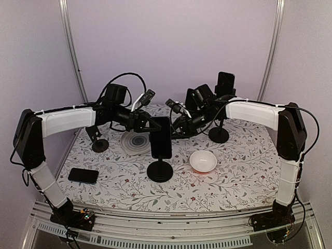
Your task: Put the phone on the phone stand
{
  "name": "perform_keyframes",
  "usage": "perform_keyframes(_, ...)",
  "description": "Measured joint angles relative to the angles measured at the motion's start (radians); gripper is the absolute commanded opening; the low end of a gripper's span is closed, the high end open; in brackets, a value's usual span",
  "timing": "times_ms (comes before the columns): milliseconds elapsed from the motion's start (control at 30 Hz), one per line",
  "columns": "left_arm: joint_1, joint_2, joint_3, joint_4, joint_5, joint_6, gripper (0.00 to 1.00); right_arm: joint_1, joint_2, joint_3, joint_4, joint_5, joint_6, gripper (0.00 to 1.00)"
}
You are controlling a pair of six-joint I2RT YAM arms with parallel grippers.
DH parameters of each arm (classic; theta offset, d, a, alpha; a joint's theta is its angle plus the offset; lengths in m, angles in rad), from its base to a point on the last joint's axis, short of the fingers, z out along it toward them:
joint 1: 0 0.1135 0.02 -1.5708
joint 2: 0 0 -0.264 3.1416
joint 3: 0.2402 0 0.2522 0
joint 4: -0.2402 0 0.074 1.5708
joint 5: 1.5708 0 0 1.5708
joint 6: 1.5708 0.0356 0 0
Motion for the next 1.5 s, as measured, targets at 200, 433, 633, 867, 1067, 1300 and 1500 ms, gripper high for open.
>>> perform_keyframes(200,-0.005,0.025,0.032,0.145,-0.002,-0.101,0.00,0.000,0.000,0.000,0.002,0.000,0.005,0.00)
perform_keyframes(433,-0.005,0.069,0.032,0.258,0.017,-0.183,0.00,0.000,0.000,0.000,0.005,0.002,0.012,0.00)
perform_keyframes(633,-0.004,0.071,0.011,0.308,0.021,-0.209,0.00,0.000,0.000,0.000,0.008,0.003,0.016,0.00)
perform_keyframes(867,0.018,0.058,-0.038,0.247,0.025,-0.176,0.00,-0.001,0.000,-0.006,0.019,0.003,0.016,0.00)
perform_keyframes(1067,0.043,-0.001,-0.072,0.171,-0.015,-0.118,0.00,0.000,0.000,-0.014,0.047,0.021,0.015,0.00)
perform_keyframes(1300,0.051,-0.069,-0.078,-0.019,-0.091,0.018,0.00,0.007,-0.011,-0.045,0.090,0.029,0.013,0.00)
perform_keyframes(1500,0.060,-0.116,-0.069,-0.162,-0.219,0.111,0.00,0.013,-0.022,-0.066,0.116,0.041,0.006,0.00)
